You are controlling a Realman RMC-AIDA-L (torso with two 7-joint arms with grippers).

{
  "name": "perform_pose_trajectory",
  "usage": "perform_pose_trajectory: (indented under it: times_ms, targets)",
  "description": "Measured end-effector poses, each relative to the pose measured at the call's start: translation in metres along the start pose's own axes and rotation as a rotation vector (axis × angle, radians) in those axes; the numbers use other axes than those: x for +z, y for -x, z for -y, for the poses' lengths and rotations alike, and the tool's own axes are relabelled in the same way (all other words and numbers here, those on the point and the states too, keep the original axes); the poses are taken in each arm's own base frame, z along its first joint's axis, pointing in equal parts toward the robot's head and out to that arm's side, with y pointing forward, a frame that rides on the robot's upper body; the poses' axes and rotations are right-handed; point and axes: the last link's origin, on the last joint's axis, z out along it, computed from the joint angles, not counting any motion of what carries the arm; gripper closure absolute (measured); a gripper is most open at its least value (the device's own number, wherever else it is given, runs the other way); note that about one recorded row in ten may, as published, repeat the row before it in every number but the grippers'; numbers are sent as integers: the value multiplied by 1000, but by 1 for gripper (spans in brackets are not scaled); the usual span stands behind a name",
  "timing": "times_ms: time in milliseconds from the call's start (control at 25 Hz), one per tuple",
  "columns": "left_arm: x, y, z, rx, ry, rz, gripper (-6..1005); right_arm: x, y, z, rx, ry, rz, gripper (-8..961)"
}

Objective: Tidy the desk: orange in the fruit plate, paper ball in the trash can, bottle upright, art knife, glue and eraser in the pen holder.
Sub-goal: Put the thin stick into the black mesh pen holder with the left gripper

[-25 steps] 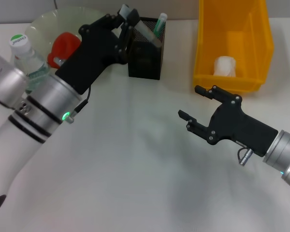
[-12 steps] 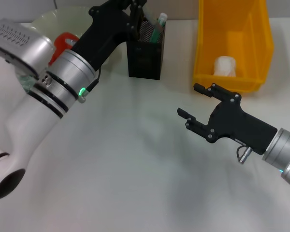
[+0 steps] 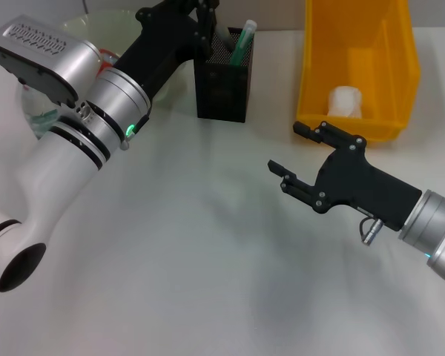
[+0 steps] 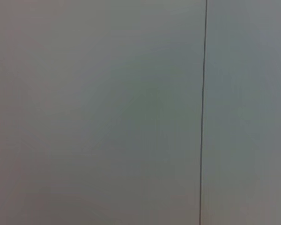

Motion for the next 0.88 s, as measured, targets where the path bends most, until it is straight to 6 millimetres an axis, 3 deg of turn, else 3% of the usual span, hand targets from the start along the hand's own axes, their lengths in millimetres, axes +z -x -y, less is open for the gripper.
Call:
perform_pose_trajectory:
  times_ms: [880]
  targets:
    - [1, 6, 5, 29, -21, 45, 838, 7, 3, 5, -8, -3, 2, 308]
